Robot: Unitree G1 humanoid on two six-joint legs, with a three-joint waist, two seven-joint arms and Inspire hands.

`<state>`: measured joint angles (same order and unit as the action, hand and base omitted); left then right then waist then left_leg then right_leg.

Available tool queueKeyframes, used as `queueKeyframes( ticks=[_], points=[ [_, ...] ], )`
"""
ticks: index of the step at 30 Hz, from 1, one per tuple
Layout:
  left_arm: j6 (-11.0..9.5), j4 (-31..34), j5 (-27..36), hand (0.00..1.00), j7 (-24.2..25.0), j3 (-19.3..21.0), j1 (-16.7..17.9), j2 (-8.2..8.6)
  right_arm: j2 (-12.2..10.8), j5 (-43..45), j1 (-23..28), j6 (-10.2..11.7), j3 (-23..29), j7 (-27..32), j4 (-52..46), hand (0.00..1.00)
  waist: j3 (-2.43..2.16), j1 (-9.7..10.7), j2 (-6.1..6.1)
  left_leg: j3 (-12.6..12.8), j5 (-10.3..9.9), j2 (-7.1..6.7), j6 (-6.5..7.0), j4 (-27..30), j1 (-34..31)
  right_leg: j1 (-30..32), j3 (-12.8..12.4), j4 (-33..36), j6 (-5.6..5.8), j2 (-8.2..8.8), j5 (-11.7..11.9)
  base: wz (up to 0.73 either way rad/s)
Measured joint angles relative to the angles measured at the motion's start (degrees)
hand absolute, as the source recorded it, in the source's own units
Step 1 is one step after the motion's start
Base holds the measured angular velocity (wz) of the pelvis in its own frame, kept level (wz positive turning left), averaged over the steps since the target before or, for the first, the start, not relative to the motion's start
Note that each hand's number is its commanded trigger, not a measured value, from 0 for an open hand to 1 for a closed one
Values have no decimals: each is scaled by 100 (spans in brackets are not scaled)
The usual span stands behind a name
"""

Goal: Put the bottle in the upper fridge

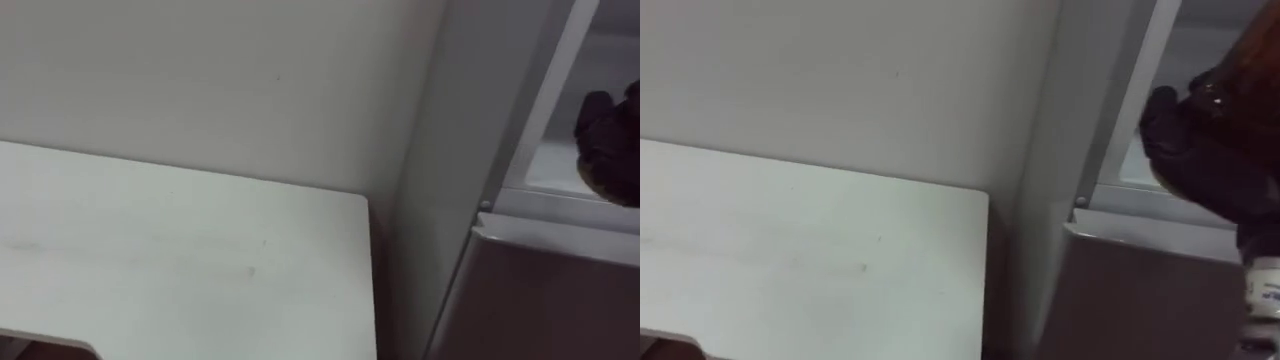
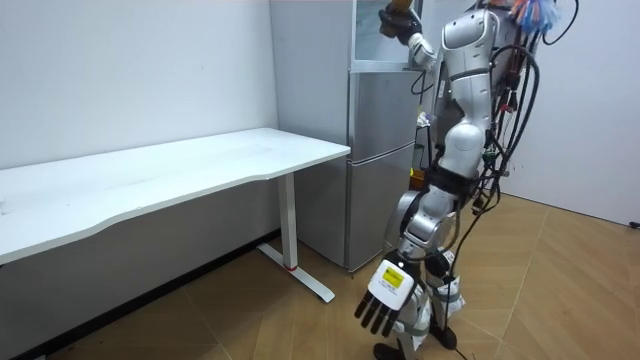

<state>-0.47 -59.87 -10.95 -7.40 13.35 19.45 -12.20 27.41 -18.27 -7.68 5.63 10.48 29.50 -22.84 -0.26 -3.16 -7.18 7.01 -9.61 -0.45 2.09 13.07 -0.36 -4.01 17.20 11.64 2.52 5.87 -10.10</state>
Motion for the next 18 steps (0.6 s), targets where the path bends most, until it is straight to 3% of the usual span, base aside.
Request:
queueKeyframes(
  ticks=[5,8,14,18],
  points=[
    [0,-61,17,0,0,0,17,3,0,28,116,2,141,193,-47,100,8,79,-24,89,-13,15,-22,-96,120,-43,-121,-5,-7,-30,-4,-10],
    [0,-99,15,0,0,-1,23,3,0,-150,244,2,224,205,-44,100,48,138,-41,89,-25,18,-31,-99,175,-71,-131,-15,-7,-32,-4,-3],
    [-40,-114,12,0,-114,2,41,33,0,-203,573,2,563,94,-47,100,32,180,-14,181,-54,78,-48,-134,222,-62,-139,-4,-8,-41,-3,-7],
    [-97,-187,10,0,-124,8,44,65,0,-205,581,2,667,24,-47,100,-7,249,116,243,-60,99,-55,-182,311,-83,-156,12,-10,-43,-2,-10]
  ],
)
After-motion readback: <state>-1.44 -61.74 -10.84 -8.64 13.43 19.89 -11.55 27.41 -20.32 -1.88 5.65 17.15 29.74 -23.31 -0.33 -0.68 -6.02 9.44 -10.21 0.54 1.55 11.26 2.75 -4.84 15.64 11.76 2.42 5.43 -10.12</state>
